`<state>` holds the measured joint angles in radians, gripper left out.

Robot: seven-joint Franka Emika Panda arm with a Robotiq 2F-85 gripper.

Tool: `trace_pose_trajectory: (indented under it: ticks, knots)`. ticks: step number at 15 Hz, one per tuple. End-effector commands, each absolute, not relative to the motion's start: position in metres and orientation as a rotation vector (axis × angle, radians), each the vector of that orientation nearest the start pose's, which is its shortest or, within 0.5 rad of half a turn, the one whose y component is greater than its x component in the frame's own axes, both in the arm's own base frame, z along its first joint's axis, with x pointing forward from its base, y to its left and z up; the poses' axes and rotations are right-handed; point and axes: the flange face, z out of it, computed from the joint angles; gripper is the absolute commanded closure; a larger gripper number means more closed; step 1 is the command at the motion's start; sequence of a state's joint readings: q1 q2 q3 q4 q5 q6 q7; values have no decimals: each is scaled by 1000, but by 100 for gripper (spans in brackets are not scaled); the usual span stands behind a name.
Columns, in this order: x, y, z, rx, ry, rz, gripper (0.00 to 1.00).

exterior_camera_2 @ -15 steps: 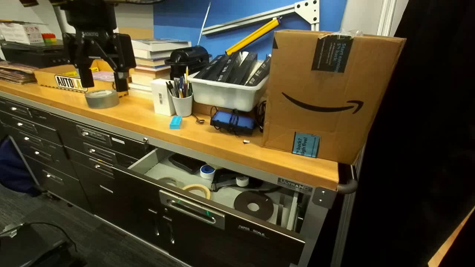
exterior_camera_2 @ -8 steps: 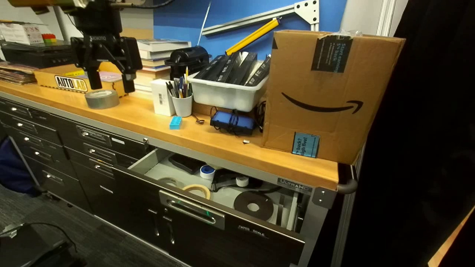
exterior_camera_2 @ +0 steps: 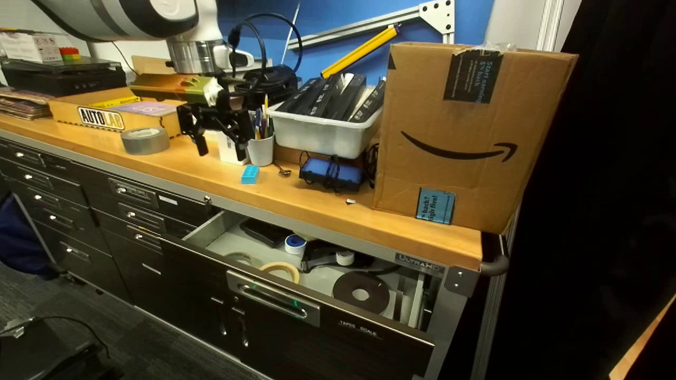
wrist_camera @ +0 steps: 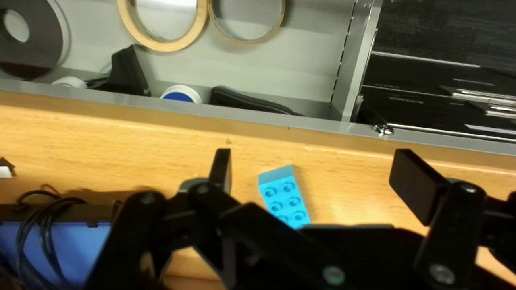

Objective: Put the blue block inside the open drawer then close the drawer

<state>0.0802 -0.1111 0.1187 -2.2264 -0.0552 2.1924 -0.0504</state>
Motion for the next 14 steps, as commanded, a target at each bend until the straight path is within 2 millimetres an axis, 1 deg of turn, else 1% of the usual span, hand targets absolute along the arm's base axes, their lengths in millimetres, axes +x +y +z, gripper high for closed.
trace_pose_trajectory:
  ticks: [1,6,9,10,11,13,14]
  knots:
    - [541,107,406,-3132,-430,-147,0]
    - [567,119,372,-3164,-354,-194,0]
    - [577,123,361,-3190,-304,-228,0]
    - [579,124,359,-3202,-289,-239,25]
    - [579,125,359,-3211,-269,-254,25]
    - [578,122,362,-3229,-212,-271,42]
    - [576,120,364,-3236,-175,-264,51]
